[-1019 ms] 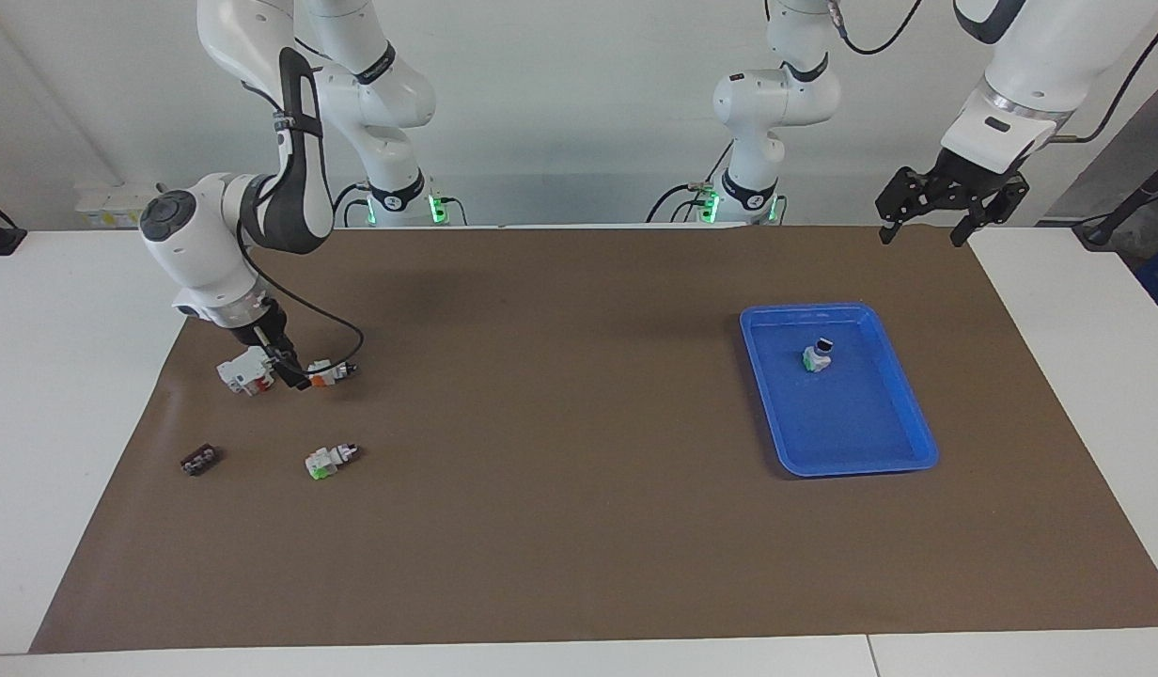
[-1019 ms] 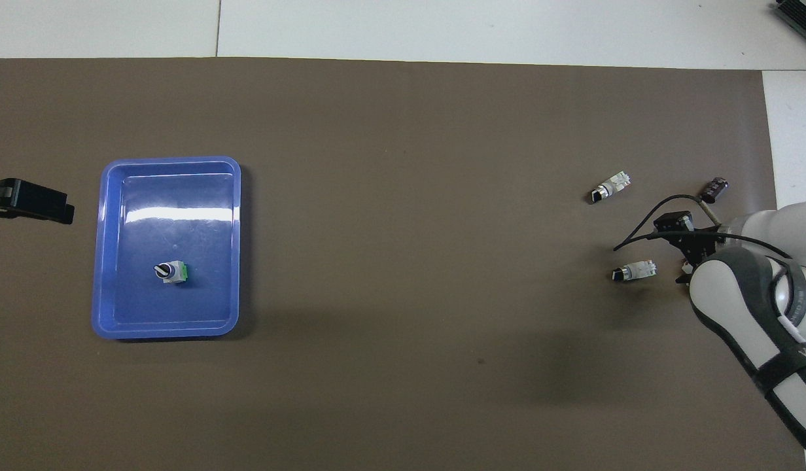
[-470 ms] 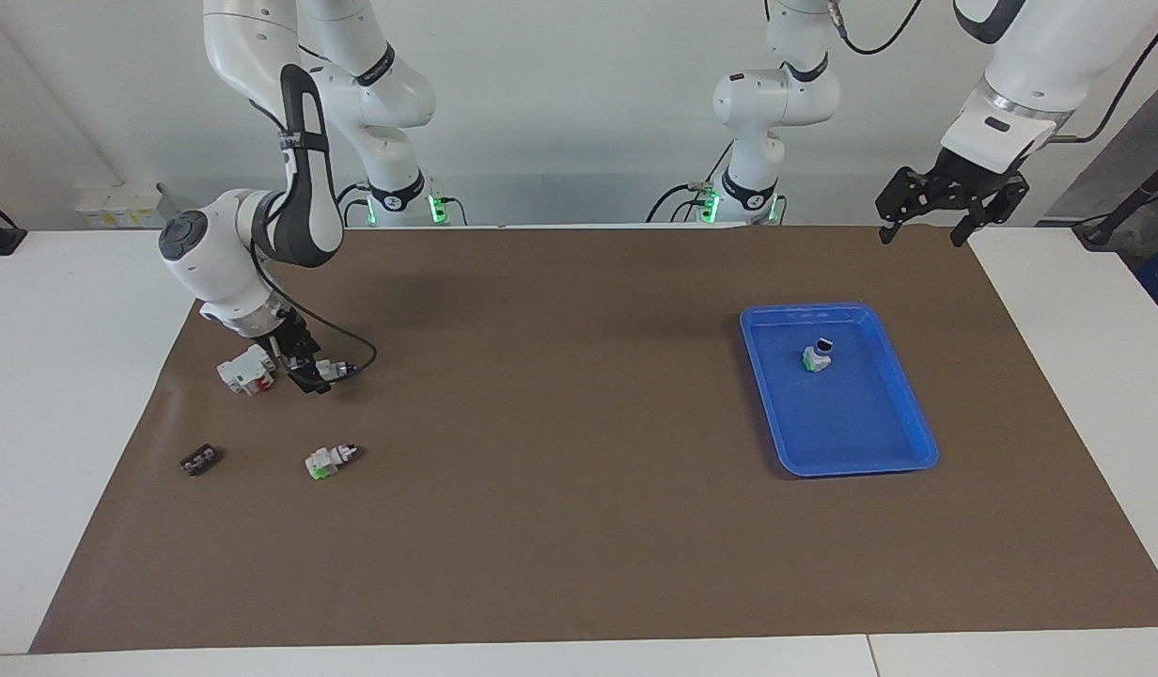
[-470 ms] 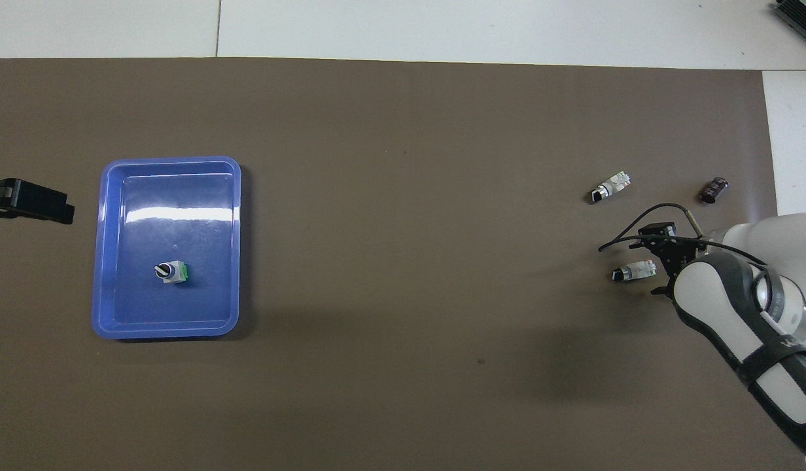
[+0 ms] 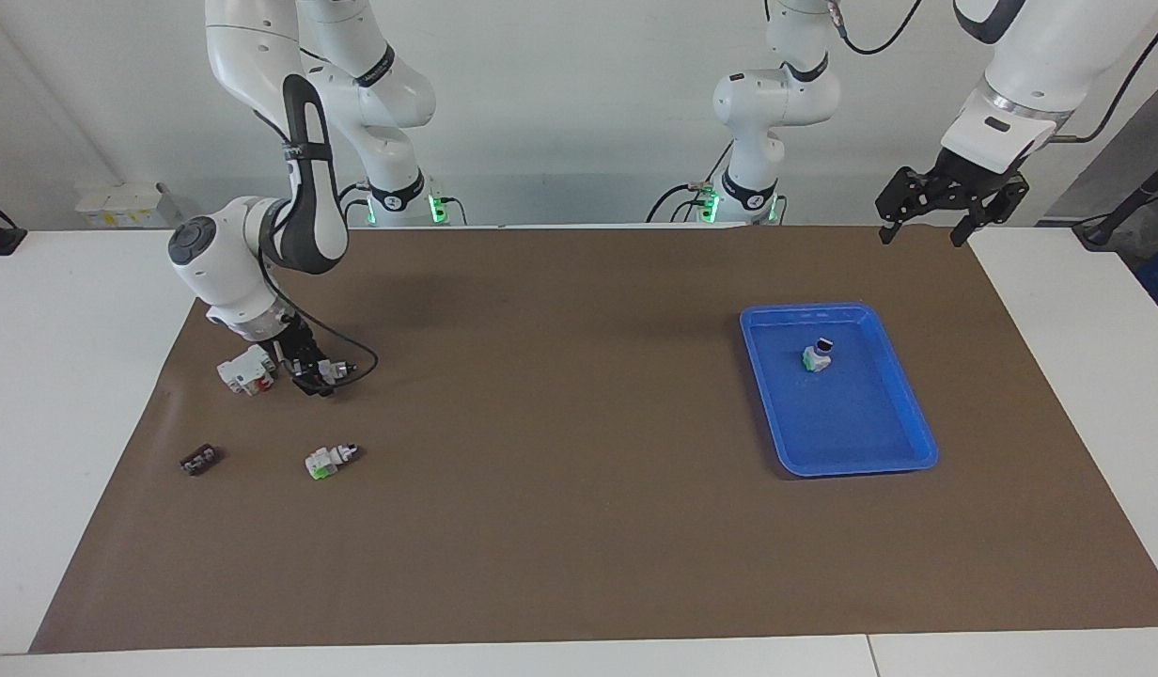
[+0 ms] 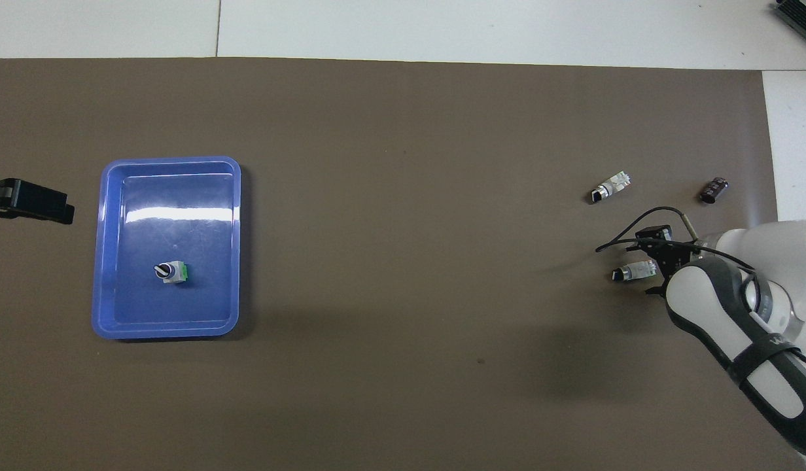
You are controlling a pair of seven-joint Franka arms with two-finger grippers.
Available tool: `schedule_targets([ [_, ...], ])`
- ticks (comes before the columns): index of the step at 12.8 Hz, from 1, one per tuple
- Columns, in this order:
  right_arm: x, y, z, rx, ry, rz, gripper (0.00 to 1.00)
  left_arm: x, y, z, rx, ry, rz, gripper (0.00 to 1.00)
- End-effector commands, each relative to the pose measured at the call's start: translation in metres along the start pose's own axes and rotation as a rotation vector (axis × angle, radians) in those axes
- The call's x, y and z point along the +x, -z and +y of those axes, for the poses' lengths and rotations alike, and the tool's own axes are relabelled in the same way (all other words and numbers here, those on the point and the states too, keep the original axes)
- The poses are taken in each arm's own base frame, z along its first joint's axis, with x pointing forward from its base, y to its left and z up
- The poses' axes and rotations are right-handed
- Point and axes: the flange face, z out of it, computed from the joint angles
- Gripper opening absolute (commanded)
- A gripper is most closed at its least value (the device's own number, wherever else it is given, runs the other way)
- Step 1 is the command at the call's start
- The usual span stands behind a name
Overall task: Turn and place switch with both arms
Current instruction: 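Lower the right gripper onto the nearer white switch and grasp it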
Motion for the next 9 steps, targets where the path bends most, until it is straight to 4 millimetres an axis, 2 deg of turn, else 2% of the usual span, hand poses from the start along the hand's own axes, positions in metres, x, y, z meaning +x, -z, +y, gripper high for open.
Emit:
schedule_targets([
  [1, -0.003, -0.007, -0.004, 0.014, 0.01, -0.007, 0.0, -0.008, 0.0, 0.0, 0.019, 0.005, -0.006, 1.0],
  [4, -0.011, 0.0, -0.019, 0.003, 0.025, -0.049, 0.0, -0.008, 0.0, 0.0, 0.019, 0.005, -0.006, 1.0],
  [5, -0.009, 0.012, -0.026, 0.012, -0.009, -0.107, 0.0, -0.008, 0.0, 0.0, 0.019, 0.005, -0.006, 1.0],
  [8, -0.019, 0.055, -0.053, 0.025, -0.073, -0.263, 0.0, -0.008, 0.0, 0.0, 0.019, 0.005, -0.006, 1.0],
  [9, -0.024, 0.063, -0.058, 0.016, -0.096, -0.285, 0.0, -0.008, 0.0, -0.001, 0.019, 0.006, -0.006, 1.0],
])
